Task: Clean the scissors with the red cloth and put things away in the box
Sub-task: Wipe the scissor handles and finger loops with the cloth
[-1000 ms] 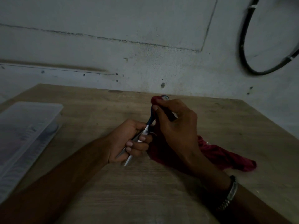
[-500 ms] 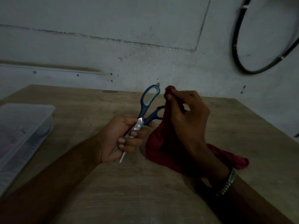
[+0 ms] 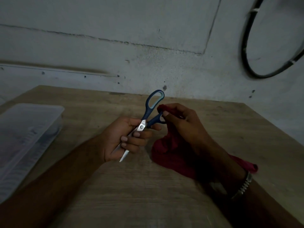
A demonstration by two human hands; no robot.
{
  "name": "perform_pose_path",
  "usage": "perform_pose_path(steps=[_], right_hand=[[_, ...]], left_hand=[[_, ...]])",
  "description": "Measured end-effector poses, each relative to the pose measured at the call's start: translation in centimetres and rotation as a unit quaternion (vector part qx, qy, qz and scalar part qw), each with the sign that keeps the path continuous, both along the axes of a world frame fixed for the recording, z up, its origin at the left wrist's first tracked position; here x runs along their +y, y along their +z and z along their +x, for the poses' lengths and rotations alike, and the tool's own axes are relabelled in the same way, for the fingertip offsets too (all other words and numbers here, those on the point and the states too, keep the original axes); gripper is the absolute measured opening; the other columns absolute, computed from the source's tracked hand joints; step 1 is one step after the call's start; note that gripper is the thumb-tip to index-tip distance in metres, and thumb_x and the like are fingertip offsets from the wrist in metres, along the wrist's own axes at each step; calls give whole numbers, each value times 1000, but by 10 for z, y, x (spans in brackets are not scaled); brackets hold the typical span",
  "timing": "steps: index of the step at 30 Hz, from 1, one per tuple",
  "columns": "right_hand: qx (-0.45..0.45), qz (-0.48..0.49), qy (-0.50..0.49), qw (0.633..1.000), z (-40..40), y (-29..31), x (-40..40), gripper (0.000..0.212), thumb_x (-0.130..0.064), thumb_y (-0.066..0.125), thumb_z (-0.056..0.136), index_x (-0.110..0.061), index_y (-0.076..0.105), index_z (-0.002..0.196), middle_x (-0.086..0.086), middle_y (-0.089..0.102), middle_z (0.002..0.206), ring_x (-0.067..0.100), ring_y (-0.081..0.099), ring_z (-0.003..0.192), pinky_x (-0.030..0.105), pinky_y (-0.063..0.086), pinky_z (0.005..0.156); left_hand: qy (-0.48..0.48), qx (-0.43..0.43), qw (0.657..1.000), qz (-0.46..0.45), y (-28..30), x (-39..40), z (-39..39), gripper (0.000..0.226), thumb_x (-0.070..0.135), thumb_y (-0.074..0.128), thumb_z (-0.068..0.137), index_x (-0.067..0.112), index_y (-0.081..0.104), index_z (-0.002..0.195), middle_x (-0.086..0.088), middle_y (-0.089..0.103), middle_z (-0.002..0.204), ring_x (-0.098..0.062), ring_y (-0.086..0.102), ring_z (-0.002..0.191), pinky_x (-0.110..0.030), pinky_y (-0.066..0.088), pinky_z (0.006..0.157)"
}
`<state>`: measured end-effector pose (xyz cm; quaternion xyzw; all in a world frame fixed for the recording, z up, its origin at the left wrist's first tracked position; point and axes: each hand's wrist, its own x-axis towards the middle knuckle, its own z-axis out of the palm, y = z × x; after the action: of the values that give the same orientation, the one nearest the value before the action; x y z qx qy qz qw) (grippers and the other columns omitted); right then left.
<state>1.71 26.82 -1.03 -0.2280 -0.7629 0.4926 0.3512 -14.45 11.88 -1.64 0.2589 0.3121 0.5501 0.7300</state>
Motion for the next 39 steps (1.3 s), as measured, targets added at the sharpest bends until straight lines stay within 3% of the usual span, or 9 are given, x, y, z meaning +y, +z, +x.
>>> perform_pose_path(steps=[3, 6, 10, 14, 18, 25, 29, 34, 39], right_hand=[[27, -33, -8, 999, 1, -2, 5, 20, -13, 72, 101, -13, 77, 120, 0, 83, 109, 3, 77, 88, 16, 55, 72], [23, -9, -43, 999, 3, -2, 11, 21, -15, 72, 101, -14, 79, 120, -4, 83, 107, 4, 78, 92, 22, 58, 79], [-54, 209, -109, 970, 5, -6, 7, 23, -22, 68, 102, -22, 79, 123, -7, 79, 116, 5, 74, 100, 27, 60, 92], [-73, 343, -141, 926, 1, -11, -6, 28, -15, 65, 103, -19, 76, 128, -2, 66, 123, 3, 64, 94, 14, 54, 82], [-69, 370, -109, 920, -6, -14, -19, 29, -14, 67, 102, -17, 75, 130, 0, 63, 119, 12, 67, 92, 33, 61, 80], [-83, 393, -33, 915, -8, -18, -30, 32, -14, 66, 103, -17, 73, 135, 1, 71, 111, 11, 62, 91, 27, 54, 77], [-62, 399, -74, 912, -9, -15, -27, 33, -13, 68, 102, -19, 74, 133, 3, 74, 103, 13, 63, 82, 37, 58, 70], [-3, 372, -155, 915, -8, -14, -21, 28, -15, 67, 104, -17, 75, 131, 2, 72, 98, 13, 64, 78, 34, 57, 69], [-54, 406, -35, 912, -10, -21, -40, 35, -13, 68, 101, -18, 73, 135, 2, 74, 113, 17, 69, 94, 39, 61, 78]], left_hand=[[80, 78, 993, -45, 9, 1, 4, 52, 42, 35, 103, 4, 64, 125, -3, 48, 68, -6, 34, 39, -19, 30, 34], [198, 215, 956, -37, 17, 3, 12, 49, 45, 42, 103, 6, 67, 118, -17, 70, 90, -20, 61, 58, -27, 50, 52], [273, 398, 876, 6, 9, 8, 19, 18, 19, 54, 102, 8, 67, 109, -13, 77, 98, -20, 73, 70, -29, 59, 57], [299, 457, 837, 39, 4, 9, 19, 16, 18, 58, 100, 7, 67, 108, -6, 79, 92, -24, 76, 70, -30, 61, 58], [346, 458, 817, 55, 6, 11, 21, 14, 14, 60, 99, 3, 67, 106, -9, 79, 90, -18, 74, 60, -22, 54, 50], [400, 473, 783, 59, 1, 13, 19, 14, 22, 58, 101, 13, 68, 107, -2, 78, 92, -25, 75, 60, -27, 58, 52], [394, 467, 787, 86, 0, 12, 18, 14, 21, 58, 101, 13, 68, 105, -3, 79, 89, -25, 70, 53, -26, 52, 45], [421, 467, 770, 109, -6, 20, 23, 16, 26, 57, 101, 13, 67, 102, 2, 78, 85, -19, 58, 38, -24, 42, 37], [443, 457, 765, 100, -9, 16, 20, 16, 25, 57, 101, 15, 68, 105, 1, 76, 80, -25, 66, 51, -34, 54, 44]])
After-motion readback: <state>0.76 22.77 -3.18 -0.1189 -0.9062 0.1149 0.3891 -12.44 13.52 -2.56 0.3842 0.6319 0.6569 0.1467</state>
